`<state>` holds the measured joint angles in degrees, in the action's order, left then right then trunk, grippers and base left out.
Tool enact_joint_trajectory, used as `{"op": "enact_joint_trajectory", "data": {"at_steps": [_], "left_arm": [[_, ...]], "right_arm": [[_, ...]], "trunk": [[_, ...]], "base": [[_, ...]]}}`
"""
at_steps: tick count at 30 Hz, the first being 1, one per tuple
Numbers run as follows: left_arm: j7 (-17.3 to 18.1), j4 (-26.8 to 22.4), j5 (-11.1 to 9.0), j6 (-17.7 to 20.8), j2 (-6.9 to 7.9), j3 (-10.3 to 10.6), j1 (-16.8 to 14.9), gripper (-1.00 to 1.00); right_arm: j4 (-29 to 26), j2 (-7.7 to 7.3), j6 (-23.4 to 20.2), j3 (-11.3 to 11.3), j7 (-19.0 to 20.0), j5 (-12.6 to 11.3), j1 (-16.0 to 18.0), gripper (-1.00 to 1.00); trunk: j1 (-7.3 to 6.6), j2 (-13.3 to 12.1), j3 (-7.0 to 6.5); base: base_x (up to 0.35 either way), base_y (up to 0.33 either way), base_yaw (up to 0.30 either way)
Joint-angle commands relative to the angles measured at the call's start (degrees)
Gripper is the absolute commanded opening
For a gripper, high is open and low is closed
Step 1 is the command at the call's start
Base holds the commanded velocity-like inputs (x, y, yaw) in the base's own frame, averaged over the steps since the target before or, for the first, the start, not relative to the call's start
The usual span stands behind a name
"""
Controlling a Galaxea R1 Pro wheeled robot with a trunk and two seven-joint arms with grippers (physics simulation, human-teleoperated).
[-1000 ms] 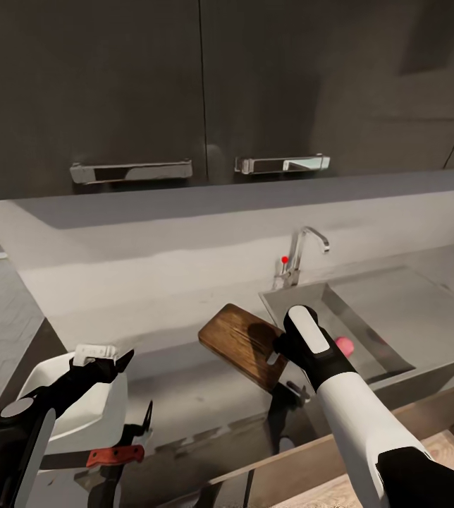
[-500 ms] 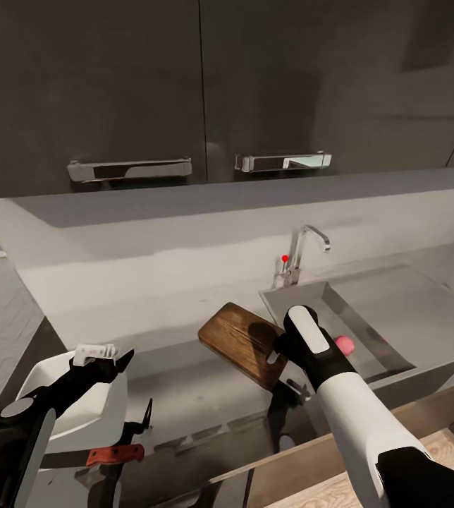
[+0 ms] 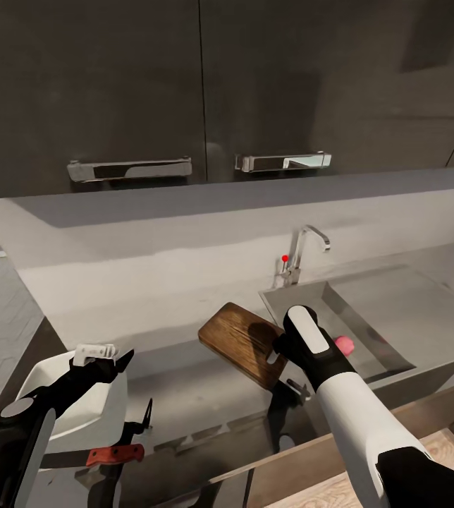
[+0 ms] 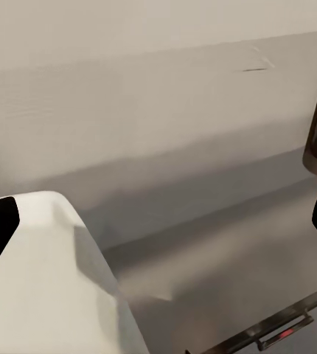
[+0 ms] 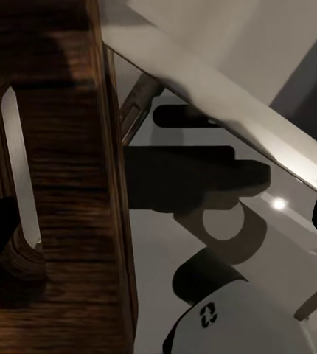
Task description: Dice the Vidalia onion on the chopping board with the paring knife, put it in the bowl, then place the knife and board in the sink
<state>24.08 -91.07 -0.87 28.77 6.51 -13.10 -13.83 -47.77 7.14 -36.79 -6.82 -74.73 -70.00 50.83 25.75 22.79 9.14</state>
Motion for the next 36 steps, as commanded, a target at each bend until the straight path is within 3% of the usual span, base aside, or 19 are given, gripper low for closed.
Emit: {"op": "enact_joint_trajectory", "data": {"at_steps": [1, 15, 25, 36], "left_arm": [[0.3, -0.1, -0.1, 0.4, -0.01, -0.1, -0.1, 1.00], [0.3, -0.1, -0.1, 0.4, -0.01, -0.1, -0.1, 1.00], [0.3, -0.1, -0.1, 0.4, -0.01, -0.1, -0.1, 1.00], [0.3, -0.1, -0.1, 0.4, -0.01, -0.1, -0.1, 1.00]], "right_arm": [[0.0, -0.02, -0.6, -0.1, -0.4, -0.3, 0.1, 1.00], [0.0, -0.02, -0.6, -0.2, -0.4, -0.3, 0.1, 1.00], [0.0, -0.02, -0.6, -2.6, -0.4, -0.3, 0.1, 1.00], [0.0, 0.00, -0.6, -3.1, -0.4, -0.3, 0.1, 1.00]], "trunk": [[0.04, 0.1, 0.13], [0.04, 0.1, 0.29], [0.04, 0.1, 0.44], [0.04, 0.1, 0.48]], "base": [[0.000, 0.000, 0.000], [0.000, 0.000, 0.008], [0.000, 0.000, 0.033], [0.000, 0.000, 0.010]]}}
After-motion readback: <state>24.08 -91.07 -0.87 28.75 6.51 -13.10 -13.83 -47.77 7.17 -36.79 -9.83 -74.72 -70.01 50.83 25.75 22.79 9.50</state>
